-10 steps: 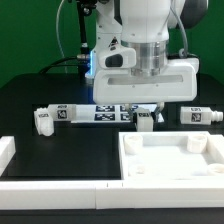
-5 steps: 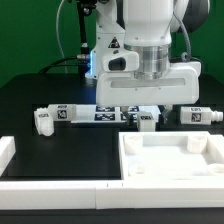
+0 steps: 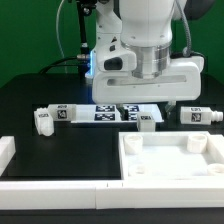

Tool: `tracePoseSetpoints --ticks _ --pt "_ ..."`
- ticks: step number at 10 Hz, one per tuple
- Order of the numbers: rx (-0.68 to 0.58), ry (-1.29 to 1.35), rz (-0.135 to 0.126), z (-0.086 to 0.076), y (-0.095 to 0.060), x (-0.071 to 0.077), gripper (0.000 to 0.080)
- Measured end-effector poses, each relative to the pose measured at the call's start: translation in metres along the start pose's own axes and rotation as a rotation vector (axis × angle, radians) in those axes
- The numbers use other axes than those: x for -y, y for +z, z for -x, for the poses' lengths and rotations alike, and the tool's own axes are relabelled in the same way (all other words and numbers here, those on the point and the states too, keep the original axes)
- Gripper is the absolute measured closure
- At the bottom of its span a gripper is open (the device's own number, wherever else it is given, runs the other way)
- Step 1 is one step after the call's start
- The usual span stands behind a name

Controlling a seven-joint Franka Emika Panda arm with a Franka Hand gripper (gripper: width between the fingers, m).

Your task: Assemble square table

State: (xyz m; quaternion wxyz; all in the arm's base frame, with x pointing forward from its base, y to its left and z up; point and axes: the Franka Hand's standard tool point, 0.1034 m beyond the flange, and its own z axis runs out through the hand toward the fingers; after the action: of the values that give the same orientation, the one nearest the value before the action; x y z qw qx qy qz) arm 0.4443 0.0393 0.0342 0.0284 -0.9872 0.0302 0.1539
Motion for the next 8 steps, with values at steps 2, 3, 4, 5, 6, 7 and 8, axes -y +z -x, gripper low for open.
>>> tracePoseSetpoints --ticks 2,3,4,5,6,7,8 --pt "0.107 0.037 -0.002 0.001 0.0 0.007 0.0151" --pt "0.189 0.042 -0.004 0.005 0.001 0.005 0.0151" --pt "0.262 0.047 -0.007 0.004 0.001 0.004 0.0151" --pt "0.351 0.029 -0.007 0.007 -0.002 -0.003 0.0151" --pt "0.458 0.02 0.002 0.008 -0.006 -0.008 0.0151" --pt "0.501 0.016 0.006 0.005 -0.001 -0.006 0.0151" --pt "0.545 0.016 0.006 0.007 0.002 -0.006 0.0151"
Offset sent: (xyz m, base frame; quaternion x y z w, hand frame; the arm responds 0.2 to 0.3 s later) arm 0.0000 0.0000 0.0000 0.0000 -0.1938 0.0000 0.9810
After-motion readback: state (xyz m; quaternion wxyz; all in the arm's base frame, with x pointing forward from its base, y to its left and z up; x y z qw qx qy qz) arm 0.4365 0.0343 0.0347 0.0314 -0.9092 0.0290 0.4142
